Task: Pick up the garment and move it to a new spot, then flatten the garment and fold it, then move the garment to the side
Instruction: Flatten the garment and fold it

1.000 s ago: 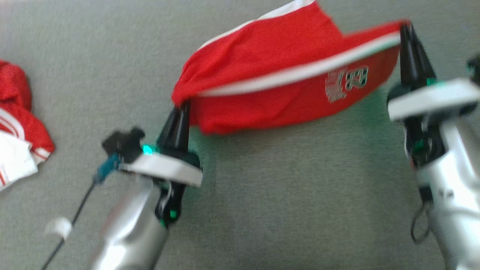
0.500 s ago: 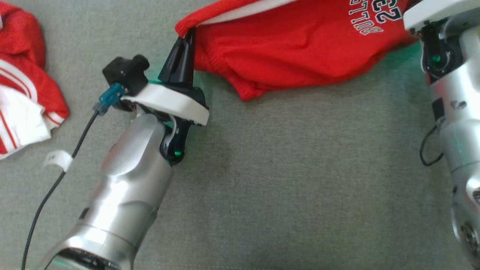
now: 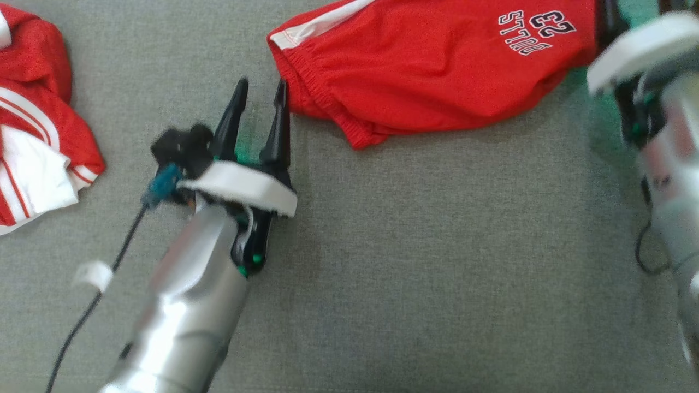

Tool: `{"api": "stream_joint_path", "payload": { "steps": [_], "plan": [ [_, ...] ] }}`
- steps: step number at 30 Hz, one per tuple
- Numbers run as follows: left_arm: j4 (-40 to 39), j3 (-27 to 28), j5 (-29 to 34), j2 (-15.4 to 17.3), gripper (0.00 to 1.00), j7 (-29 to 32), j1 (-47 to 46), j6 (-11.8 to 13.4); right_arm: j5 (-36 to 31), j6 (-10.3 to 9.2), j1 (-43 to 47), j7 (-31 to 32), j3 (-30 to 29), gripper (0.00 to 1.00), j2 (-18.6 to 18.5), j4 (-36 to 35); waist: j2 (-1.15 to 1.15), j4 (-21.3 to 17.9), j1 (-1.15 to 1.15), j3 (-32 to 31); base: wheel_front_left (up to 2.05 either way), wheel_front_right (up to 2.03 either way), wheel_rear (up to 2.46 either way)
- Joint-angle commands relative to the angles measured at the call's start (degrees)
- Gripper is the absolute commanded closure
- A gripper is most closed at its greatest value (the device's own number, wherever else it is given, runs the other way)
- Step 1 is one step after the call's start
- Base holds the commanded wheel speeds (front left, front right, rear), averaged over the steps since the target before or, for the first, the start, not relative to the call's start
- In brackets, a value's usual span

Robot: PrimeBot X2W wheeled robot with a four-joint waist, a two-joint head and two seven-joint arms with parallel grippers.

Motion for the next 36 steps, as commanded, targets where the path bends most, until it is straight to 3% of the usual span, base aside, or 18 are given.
{"api": "stream_joint_path", "payload": {
  "steps": [1,9,10,11,25,36],
  "plan": [
    [-2.01,2.21,0.81,1.14,0.0,-0.29,1.47,0.34,-0.59,-0.05,2.0,-0.67,0.76,0.0,0.35,-0.16,0.0,-0.08,0.01,-0.33,0.0,0.0,0.0],
    [-8.8,6.03,6.27,1.14,0.0,-0.29,9.51,1.54,-1.13,-0.05,6.69,4.01,5.06,0.01,2.28,6.31,0.0,0.54,0.01,-1.27,0.0,0.0,0.0],
    [-9.1,6.24,6.59,1.14,0.0,-0.29,10.01,1.59,-0.63,-0.05,6.99,4.7,5.23,0.43,2.66,6.77,0.0,0.56,0.01,-1.44,0.0,0.0,0.0],
    [-9.27,6.39,7.0,1.14,0.0,-0.29,10.46,1.65,-0.07,-0.05,7.34,5.23,5.52,1.0,3.1,7.0,0.0,0.53,0.01,-1.68,0.0,0.0,0.0],
    [-10.12,10.38,14.68,1.14,0.0,-0.29,20.95,1.8,10.29,-0.05,20.06,-0.54,4.48,1.0,3.76,3.5,0.0,-4.04,0.01,-12.78,0.0,0.0,0.0],
    [-12.04,12.05,14.4,1.14,0.0,-0.29,31.42,1.79,13.73,-0.05,29.09,-1.16,3.03,1.0,0.73,-1.03,0.0,-5.99,0.01,-18.48,0.0,0.0,0.0]
  ]
}}
